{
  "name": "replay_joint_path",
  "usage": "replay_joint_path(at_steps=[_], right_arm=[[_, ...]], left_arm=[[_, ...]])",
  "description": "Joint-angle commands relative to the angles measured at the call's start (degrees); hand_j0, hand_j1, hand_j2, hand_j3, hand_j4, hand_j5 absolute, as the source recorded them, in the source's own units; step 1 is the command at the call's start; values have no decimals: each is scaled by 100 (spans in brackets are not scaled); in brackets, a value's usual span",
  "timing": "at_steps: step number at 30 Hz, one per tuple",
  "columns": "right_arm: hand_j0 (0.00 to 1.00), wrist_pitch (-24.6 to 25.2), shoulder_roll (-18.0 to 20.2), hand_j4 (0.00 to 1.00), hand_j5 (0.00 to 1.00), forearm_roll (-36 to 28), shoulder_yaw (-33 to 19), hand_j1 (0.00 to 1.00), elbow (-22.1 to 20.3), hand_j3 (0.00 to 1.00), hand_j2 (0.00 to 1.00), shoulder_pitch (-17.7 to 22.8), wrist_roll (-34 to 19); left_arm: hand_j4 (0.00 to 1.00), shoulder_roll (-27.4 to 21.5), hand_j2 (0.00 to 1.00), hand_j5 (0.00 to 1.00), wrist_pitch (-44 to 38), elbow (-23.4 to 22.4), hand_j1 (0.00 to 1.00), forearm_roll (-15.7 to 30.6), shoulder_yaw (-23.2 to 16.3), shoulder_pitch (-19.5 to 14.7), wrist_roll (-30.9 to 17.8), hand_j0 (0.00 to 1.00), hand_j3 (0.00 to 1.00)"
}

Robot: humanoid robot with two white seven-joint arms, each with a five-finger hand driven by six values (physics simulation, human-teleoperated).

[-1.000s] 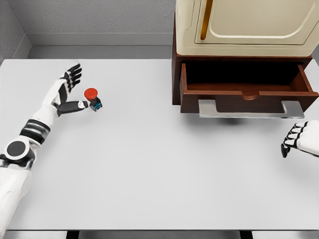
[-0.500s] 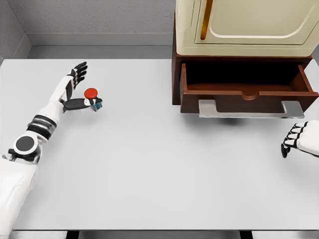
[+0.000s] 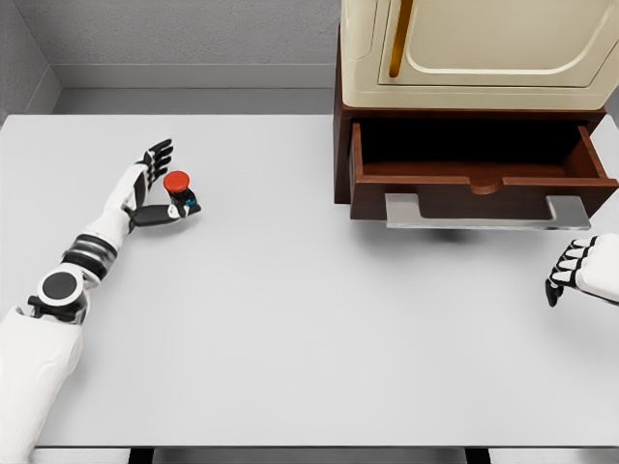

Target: Put the switch into the drawer with left arm, and close the drawer with right arm

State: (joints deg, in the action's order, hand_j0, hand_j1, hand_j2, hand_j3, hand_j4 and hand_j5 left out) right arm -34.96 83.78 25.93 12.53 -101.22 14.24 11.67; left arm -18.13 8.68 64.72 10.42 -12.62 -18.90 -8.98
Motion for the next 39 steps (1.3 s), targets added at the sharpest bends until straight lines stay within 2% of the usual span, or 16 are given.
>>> replay_joint_path(at_steps=[1,6,14,15,21,22,25,29,32,37,39], right_arm=[[35,-4,16,35,35,-35,-5,35,6,35,35,0,2],[35,-4,16,35,35,-35,-5,35,-3,35,35,0,2],[35,-4,7,35,35,-35,-5,35,-3,35,35,0,2],[35,-4,7,35,35,-35,-5,35,-3,35,35,0,2],[35,-4,16,35,35,-35,-5,35,-3,35,35,-9,2],[35,-4,16,35,35,-35,-5,35,-3,35,35,0,2],[35,-4,16,35,35,-35,-5,35,-3,35,35,0,2],[35,-4,16,35,35,-35,-5,35,-3,35,35,0,2],[35,-4,16,35,35,-35,-5,35,-3,35,35,0,2],[35,-4,16,35,35,-35,-5,35,-3,35,35,0,2],[35,-4,16,35,35,-35,-5,35,-3,35,35,0,2]], left_arm=[[100,-6,100,100,37,-56,100,-49,14,0,1,100,100],[100,-15,100,100,389,-38,100,-67,31,9,1,100,100],[100,-15,100,100,389,-65,100,-172,14,26,1,100,100],[96,-15,96,96,389,-82,96,-207,14,26,1,96,96],[92,-6,92,92,389,-117,92,-225,-21,35,10,92,92],[91,-6,91,91,389,-117,91,-339,-13,35,10,91,91],[79,-6,79,79,397,-117,79,-410,-4,53,10,79,79],[69,-24,69,69,397,-117,69,-401,-4,62,10,69,69],[64,-33,64,64,397,-117,64,-401,-4,70,10,64,64],[63,-41,63,63,397,-109,63,-401,-4,88,10,63,63],[55,-50,55,55,424,-82,55,-401,5,88,10,55,55]])
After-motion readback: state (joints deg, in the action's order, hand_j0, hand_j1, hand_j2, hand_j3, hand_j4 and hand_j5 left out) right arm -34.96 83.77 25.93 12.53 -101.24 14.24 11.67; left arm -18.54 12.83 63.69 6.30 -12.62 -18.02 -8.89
